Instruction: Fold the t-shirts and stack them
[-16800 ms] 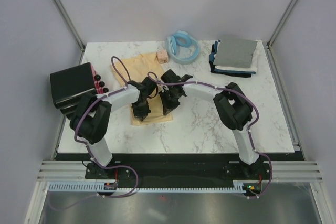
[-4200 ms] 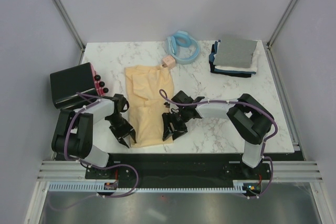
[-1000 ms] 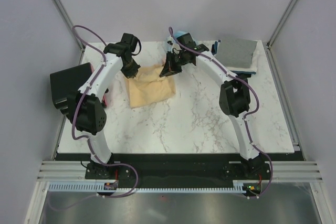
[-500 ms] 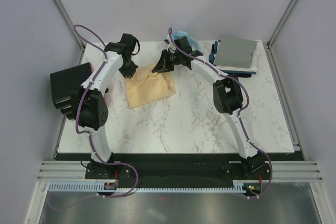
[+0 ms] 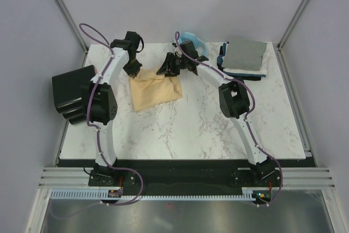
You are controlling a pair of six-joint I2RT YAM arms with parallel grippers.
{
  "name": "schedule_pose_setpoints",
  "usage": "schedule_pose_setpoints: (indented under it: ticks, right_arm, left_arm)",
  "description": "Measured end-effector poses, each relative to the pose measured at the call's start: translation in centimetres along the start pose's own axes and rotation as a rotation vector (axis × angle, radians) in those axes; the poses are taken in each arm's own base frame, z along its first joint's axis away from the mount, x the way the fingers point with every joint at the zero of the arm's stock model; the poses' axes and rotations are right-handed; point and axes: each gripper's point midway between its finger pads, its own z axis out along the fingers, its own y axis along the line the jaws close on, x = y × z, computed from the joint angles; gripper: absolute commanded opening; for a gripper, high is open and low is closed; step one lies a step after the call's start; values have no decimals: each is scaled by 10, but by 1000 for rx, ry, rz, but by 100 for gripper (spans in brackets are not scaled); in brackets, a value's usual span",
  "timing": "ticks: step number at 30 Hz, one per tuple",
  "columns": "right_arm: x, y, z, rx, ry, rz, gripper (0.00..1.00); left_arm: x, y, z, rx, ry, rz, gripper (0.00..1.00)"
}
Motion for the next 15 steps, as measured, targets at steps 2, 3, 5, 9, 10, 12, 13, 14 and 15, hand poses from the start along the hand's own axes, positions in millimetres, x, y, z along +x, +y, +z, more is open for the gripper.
schedule_pose_setpoints:
  ticks: [2,3,5,9,10,12,13,14,15]
  right_arm:
    - [-3,-2,1,11,-17,-2,55]
    - [-6,-4,1,21,-29,-5,57]
    - [-9,-5,1,31,-45,-5,58]
    - [-22,2,-2,22,-80,-22,62]
    - [-26,5,-3,11,-94,-26,64]
    - [-34,10,-4,-5,-119,-31,64]
    - [-37,12,-5,-12,-131,-34,64]
    - [-40,13,-6,-18,-140,-32,63]
    - [-45,14,-8,-22,-154,-28,63]
  left_arm:
    - [-7,-2,4,0,-3,-8,15]
    - [-10,-3,6,-2,-3,-12,16]
    - [-14,-4,9,-4,1,-19,17]
    - [-18,-1,13,-17,9,-24,22]
    - [-17,0,13,-22,12,-24,23]
    - [-17,2,12,-28,15,-22,25]
    - [-17,3,12,-32,16,-20,25]
    - [-17,5,12,-36,17,-19,25]
    - [-17,6,12,-40,17,-17,25]
